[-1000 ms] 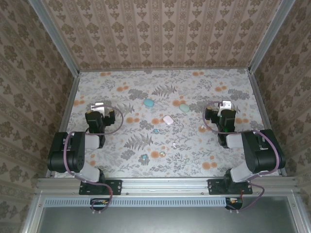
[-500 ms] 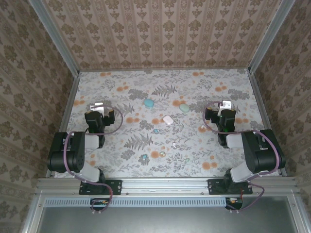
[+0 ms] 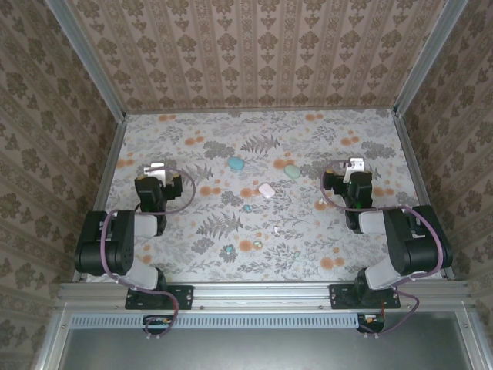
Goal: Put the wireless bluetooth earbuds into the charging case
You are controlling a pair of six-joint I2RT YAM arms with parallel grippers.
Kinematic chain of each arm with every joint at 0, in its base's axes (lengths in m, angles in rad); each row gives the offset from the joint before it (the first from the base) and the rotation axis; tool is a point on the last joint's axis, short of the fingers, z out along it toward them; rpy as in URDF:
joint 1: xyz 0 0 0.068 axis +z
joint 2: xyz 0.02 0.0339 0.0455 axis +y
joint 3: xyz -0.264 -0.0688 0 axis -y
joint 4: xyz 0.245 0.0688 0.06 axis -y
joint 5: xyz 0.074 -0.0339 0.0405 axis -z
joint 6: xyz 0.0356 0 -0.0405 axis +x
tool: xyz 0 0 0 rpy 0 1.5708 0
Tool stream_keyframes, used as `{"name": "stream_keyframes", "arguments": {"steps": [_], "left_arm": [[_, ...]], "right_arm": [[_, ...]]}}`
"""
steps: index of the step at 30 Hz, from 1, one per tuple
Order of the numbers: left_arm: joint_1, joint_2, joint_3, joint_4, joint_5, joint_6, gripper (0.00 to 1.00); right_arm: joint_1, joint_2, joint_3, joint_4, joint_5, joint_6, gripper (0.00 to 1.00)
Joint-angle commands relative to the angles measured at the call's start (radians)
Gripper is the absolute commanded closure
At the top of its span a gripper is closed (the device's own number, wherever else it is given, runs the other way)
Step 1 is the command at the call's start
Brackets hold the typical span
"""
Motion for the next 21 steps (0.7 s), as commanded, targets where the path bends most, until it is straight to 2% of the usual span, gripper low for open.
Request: {"name": "stream_keyframes", "arguments": {"steps": [1, 5, 8, 12, 14, 16, 19, 21], "left_arm": [[0.013, -0.113, 0.018, -0.098, -0.018, -0.019, 0.0], [0.053, -0.244, 0.085, -0.365, -0.027, -0.131, 0.0], [0.071, -0.334, 0.084, -0.452, -0.079, -0.219, 0.0], [0.107, -0.441, 0.16, -0.742, -0.049, -0.338, 0.0], [0.123, -0.474, 0.187, -0.822, 0.043, -0.359, 0.0], [0.133, -0.5, 0.195, -0.851, 0.184, -0.363, 0.0], [0.131, -0.52, 0.198, -0.862, 0.351, -0.401, 0.0], [0.128, -0.522, 0.201, -0.877, 0.41, -0.448, 0.0]], "right_arm": [[0.001, -0.076, 0.082, -0.182, -0.066, -0.022, 0.0], [-0.001, -0.114, 0.305, -0.642, -0.082, 0.019, 0.0], [0.0, -0.114, 0.359, -0.753, -0.11, 0.038, 0.0], [0.002, -0.166, 0.417, -0.839, -0.284, 0.065, 0.01], [0.012, -0.155, 0.461, -0.895, -0.409, 0.088, 0.05], [0.037, -0.128, 0.512, -0.957, -0.505, 0.076, 0.1], [0.092, -0.062, 0.589, -1.069, -0.54, 0.032, 0.18], [0.14, -0.029, 0.624, -1.126, -0.512, -0.003, 0.2]]}}
